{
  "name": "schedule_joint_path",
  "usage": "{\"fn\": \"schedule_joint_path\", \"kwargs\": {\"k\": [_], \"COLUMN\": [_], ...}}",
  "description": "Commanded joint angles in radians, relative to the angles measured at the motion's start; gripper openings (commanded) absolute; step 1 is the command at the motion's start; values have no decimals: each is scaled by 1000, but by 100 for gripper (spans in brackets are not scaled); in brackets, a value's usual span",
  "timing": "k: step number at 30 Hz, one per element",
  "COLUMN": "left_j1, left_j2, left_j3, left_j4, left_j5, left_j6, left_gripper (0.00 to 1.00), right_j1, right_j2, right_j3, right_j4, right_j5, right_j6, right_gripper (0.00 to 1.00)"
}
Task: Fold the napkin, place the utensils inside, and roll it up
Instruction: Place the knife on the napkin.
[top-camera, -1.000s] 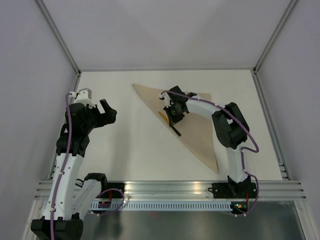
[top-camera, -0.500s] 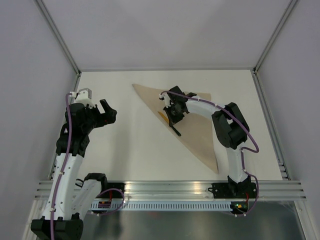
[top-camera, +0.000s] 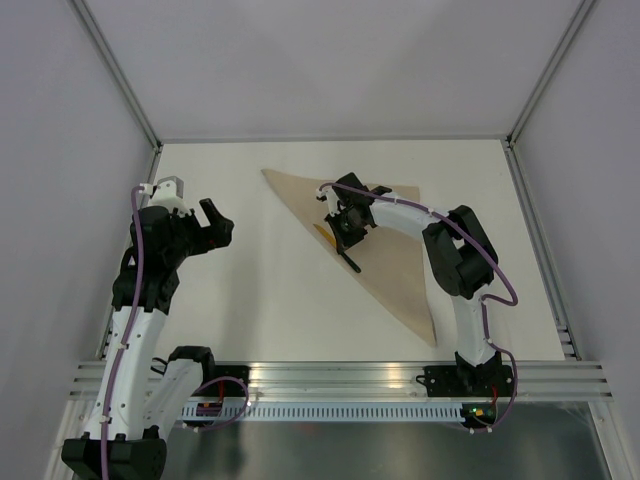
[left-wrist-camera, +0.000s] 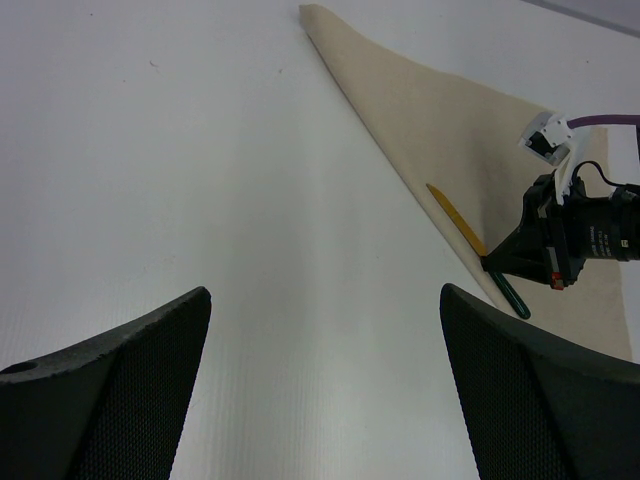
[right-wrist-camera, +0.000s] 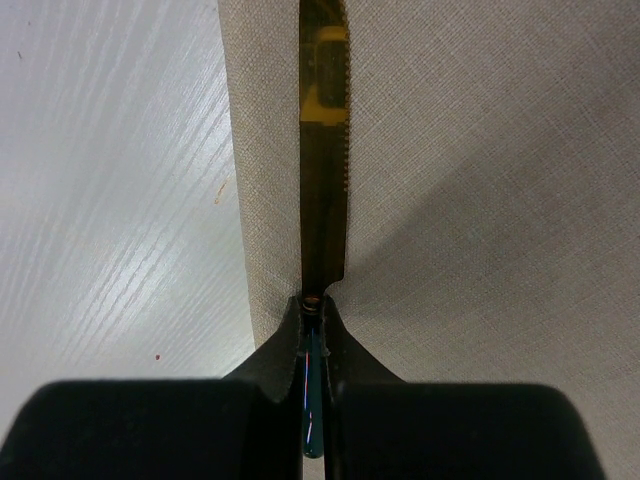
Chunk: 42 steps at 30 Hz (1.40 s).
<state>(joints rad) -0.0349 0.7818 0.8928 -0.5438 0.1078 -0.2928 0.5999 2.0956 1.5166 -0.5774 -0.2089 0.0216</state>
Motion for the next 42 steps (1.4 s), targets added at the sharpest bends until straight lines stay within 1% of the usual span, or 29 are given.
{"fn": "schedule_joint_path", "kwargs": {"k": [1,21,32,36,42], "left_j1": [-2,-2,-2,0,-2], "left_j2": [-9,-6,23,25,37], "left_j3": [9,11,26,38,75], "left_j4": [7,8,8,7,10], "left_j5": [10,6,7,-2,71], "left_j6": [32,32,24,-3,-45], "left_gripper": [100,100,100,100,100], "right_j1": [12,21,20,20,20], "right_j2": [0,50,109,124,170], "right_j3": [20,45,103,116,197], "right_j4": [-4,-1,-9,-9,-29], "right_j5": [2,-9,3,-1,-10], "right_j6": [5,-11,-14,-14,9], "right_gripper": [0,1,1,0,0]}}
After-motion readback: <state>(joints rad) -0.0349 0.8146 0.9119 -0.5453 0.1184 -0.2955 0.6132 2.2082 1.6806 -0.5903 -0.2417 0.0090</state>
